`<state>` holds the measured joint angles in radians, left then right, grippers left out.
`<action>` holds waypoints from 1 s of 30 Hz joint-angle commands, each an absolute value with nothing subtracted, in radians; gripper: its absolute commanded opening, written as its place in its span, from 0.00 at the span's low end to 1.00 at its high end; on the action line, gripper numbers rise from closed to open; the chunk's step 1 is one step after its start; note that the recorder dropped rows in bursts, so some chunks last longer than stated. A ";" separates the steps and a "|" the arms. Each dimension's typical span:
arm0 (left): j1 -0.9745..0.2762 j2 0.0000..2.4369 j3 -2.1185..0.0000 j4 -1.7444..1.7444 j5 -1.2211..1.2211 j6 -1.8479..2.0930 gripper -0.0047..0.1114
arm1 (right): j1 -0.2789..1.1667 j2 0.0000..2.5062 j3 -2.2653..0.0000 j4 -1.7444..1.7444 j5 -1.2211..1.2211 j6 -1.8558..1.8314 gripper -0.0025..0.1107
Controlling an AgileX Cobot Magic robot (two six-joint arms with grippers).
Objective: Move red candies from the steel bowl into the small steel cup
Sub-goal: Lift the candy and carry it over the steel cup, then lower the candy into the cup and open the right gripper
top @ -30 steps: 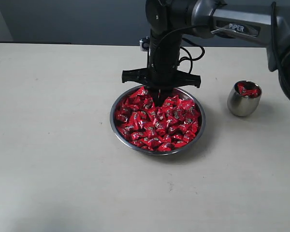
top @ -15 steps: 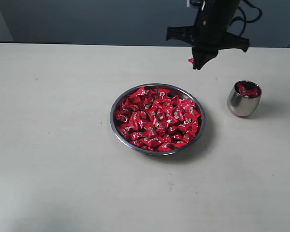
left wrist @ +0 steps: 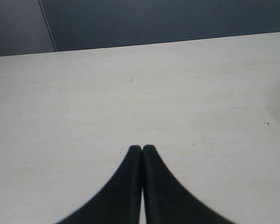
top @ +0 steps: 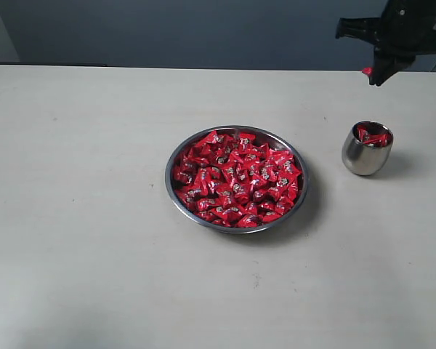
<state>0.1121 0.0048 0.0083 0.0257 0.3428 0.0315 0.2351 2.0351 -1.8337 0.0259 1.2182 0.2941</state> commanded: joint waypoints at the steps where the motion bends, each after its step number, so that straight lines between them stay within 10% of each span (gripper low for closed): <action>1: 0.108 0.000 0.000 0.027 0.334 0.029 0.04 | 0.211 2.027 -1.793 0.027 1.221 0.235 0.02; 30: 0.108 0.000 0.000 0.027 0.334 0.029 0.04 | 0.210 2.064 -1.670 0.000 1.221 0.168 0.02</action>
<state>0.1121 0.0048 0.0083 0.0257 0.3428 0.0315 0.2157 2.0554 -1.6731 0.0000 1.2262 0.1778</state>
